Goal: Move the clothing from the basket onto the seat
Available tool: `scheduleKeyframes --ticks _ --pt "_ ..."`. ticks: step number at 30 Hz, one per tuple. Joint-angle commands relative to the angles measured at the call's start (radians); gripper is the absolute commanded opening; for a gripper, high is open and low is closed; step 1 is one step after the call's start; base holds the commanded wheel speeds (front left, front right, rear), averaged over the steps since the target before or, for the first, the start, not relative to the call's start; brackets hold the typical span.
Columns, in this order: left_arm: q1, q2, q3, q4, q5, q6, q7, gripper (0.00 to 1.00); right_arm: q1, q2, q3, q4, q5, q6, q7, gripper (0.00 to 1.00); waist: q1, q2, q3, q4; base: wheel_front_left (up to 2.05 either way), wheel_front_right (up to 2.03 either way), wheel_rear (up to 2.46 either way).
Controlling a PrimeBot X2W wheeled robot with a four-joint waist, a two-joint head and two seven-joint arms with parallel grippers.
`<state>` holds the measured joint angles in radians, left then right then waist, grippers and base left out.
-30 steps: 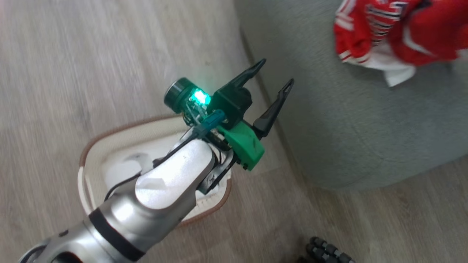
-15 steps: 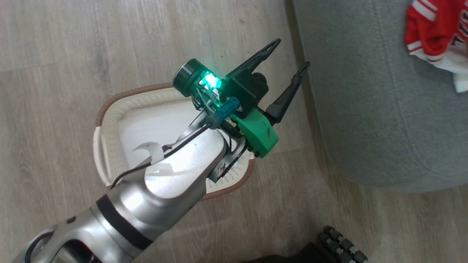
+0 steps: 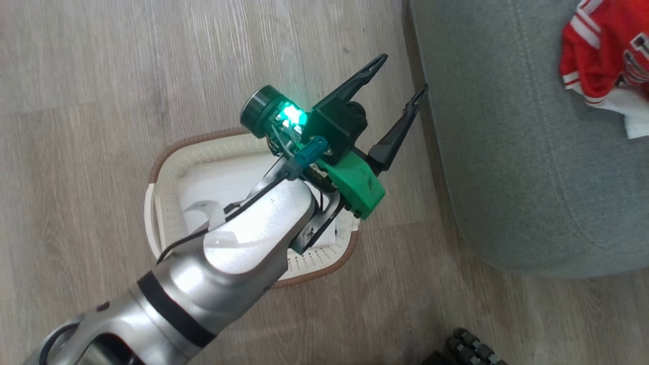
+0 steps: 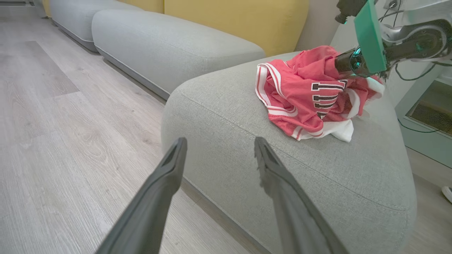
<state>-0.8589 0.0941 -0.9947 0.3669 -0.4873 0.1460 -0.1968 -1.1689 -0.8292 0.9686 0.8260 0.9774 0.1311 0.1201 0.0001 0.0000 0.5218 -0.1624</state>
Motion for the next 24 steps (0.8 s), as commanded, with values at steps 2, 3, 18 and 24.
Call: scheduleKeyframes --ticks 2,3,18,24 --pt "-0.003 0.0 0.026 -0.022 -0.009 0.002 -0.011 1.0 0.001 -0.052 0.026 0.003 0.026 0.0 0.008 1.0 -0.0001 0.0 -0.026 -0.008 0.0 0.0 0.0" --pt "0.001 0.001 0.027 -0.02 -0.013 0.001 -0.013 1.0 -0.001 -0.052 0.046 -0.001 0.038 0.0 0.015 1.0 -0.0001 0.0 -0.035 -0.01 0.0 0.0 0.0" --pt "0.119 0.051 0.066 -0.026 -0.081 -0.007 -0.049 1.0 -0.034 -0.122 0.273 -0.148 0.198 0.0 0.126 1.0 -0.0001 0.0 -0.249 -0.066 0.0 0.0 0.0" --pt "0.182 0.075 0.092 -0.056 -0.102 0.001 -0.058 1.0 -0.047 -0.173 0.291 -0.248 0.201 0.0 0.043 1.0 -0.0001 0.0 -0.338 -0.05 0.0 0.0 0.0"
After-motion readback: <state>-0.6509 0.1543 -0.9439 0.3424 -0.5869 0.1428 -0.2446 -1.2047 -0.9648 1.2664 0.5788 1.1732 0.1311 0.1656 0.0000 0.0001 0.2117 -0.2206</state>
